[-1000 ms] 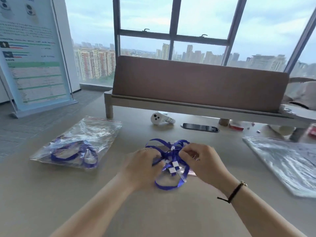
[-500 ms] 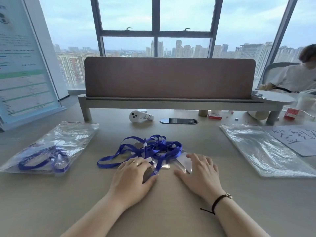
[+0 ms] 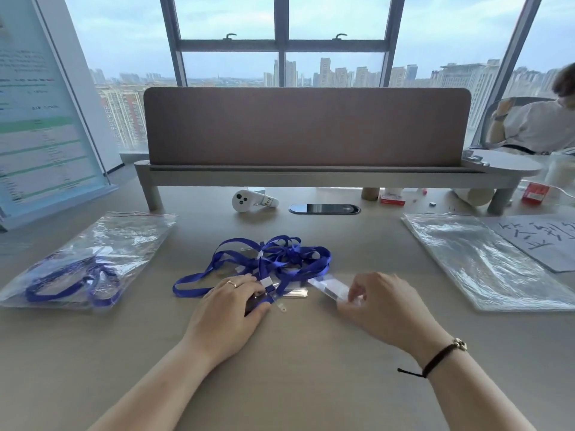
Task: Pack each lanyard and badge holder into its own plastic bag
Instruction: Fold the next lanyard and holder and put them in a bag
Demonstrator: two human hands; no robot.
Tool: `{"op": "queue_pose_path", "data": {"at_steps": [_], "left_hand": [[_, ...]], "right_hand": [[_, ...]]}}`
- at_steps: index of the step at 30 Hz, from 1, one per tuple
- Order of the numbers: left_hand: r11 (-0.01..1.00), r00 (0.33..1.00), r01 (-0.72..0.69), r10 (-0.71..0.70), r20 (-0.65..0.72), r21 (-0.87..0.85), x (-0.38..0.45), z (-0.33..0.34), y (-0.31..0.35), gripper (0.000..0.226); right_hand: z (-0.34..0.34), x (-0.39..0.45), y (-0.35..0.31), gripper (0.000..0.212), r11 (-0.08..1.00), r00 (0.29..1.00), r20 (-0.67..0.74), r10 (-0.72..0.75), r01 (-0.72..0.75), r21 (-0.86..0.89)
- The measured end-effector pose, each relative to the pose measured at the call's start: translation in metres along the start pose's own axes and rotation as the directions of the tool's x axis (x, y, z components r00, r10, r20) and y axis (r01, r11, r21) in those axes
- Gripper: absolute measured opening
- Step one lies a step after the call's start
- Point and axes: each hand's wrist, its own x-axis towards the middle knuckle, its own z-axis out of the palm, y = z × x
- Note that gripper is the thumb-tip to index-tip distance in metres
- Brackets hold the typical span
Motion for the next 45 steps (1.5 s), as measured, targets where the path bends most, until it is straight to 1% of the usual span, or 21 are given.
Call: {"op": "queue_pose_path", "data": {"at_steps": [3,6,8,9,11,13,16,19,21,23,25,28,29,31,33,35,37,39,41,43,45], "left_hand": [[1.000,1.000,0.018,-0.018,-0.024,-0.009,0.001,0.000,-0.005,0.028],[0.998,0.997,0.035,-0.038,-0.060,-0.047,0.001,-0.001,-0.008,0.028],[0.996,0.996,0.047,-0.053,-0.074,-0.079,0.000,-0.002,-0.007,0.038],[0.993,0.995,0.058,-0.066,-0.078,-0.103,0.001,-0.003,-0.007,0.045],[0.984,0.992,0.084,-0.098,-0.084,-0.157,0.002,-0.006,-0.009,0.054],[0.981,0.990,0.095,-0.111,-0.086,-0.170,0.003,-0.008,-0.013,0.052],[0.976,0.987,0.121,-0.137,-0.082,-0.181,0.004,-0.009,-0.017,0.042],[0.974,0.983,0.115,-0.140,-0.121,-0.195,0.005,-0.011,-0.017,0.029],[0.970,0.981,0.113,-0.142,-0.128,-0.214,0.005,-0.012,-0.015,0.025],[0.968,0.981,0.121,-0.150,-0.119,-0.221,0.006,-0.012,-0.015,0.023],[0.966,0.981,0.143,-0.167,-0.097,-0.215,0.007,-0.011,-0.018,0.024],[0.957,0.977,0.172,-0.197,-0.087,-0.233,0.006,-0.012,-0.020,0.023],[0.958,0.977,0.167,-0.192,-0.091,-0.232,0.005,-0.012,-0.021,0.021],[0.958,0.979,0.170,-0.192,-0.076,-0.232,0.004,-0.012,-0.023,0.019],[0.947,0.975,0.190,-0.214,-0.067,-0.257,0.004,-0.012,-0.023,0.024],[0.922,0.962,0.198,-0.248,-0.112,-0.334,0.005,-0.015,-0.020,0.033],[0.893,0.952,0.154,-0.249,-0.179,-0.423,0.005,-0.022,-0.014,0.042],[0.862,0.967,0.060,-0.176,-0.187,-0.504,0.003,-0.026,-0.011,0.052],[0.827,0.987,-0.015,-0.079,-0.142,-0.562,0.001,-0.028,-0.008,0.058],[0.859,0.989,-0.088,0.015,-0.147,-0.504,-0.001,-0.026,-0.005,0.051],[0.885,0.983,-0.159,0.099,-0.156,-0.439,-0.003,-0.026,-0.001,0.029]], "right_hand": [[-0.006,-0.018,-0.011,0.033,0.983,0.971,0.157,-0.179,0.169,0.076],[0.003,-0.033,-0.035,0.036,0.923,0.876,0.291,-0.384,0.359,0.137],[0.015,-0.037,-0.047,0.035,0.868,0.809,0.314,-0.496,0.463,0.180],[0.021,-0.037,-0.050,0.034,0.846,0.789,0.305,-0.533,0.493,0.201],[0.027,-0.035,-0.052,0.031,0.824,0.775,0.284,-0.564,0.510,0.245],[0.028,-0.034,-0.051,0.031,0.813,0.770,0.281,-0.574,0.494,0.309],[0.027,-0.034,-0.052,0.031,0.821,0.790,0.283,-0.544,0.431,0.374],[0.032,-0.028,-0.057,0.030,0.867,0.885,0.220,-0.411,0.305,0.394],[0.037,-0.012,-0.066,0.024,0.913,0.948,0.127,-0.291,0.236,0.332],[0.042,0.012,-0.078,0.020,0.953,0.982,0.047,-0.181,0.164,0.256],[0.048,0.033,-0.093,0.023,0.969,0.993,0.006,-0.116,0.111,0.223],[0.063,0.057,-0.113,0.036,0.987,0.998,-0.030,-0.058,0.062,0.146],[0.069,0.063,-0.118,0.036,0.992,0.998,-0.028,-0.049,0.052,0.114],[0.075,0.072,-0.125,0.028,0.996,0.999,-0.006,-0.038,0.038,0.082],[0.069,0.076,-0.127,0.024,0.992,0.999,-0.015,-0.039,0.041,0.117],[0.053,0.074,-0.126,0.025,0.975,0.993,-0.072,-0.094,0.107,0.195],[0.038,0.061,-0.123,0.023,0.933,0.981,-0.080,-0.178,0.194,0.303],[0.026,0.042,-0.117,0.022,0.851,0.962,0.033,-0.273,0.225,0.475],[0.020,0.024,-0.108,0.015,0.708,0.907,0.158,-0.389,0.185,0.681],[0.017,0.010,-0.098,0.019,0.550,0.848,0.219,-0.482,0.099,0.829],[0.016,0.002,-0.089,0.016,0.407,0.803,0.256,-0.539,-0.017,0.913]]}}
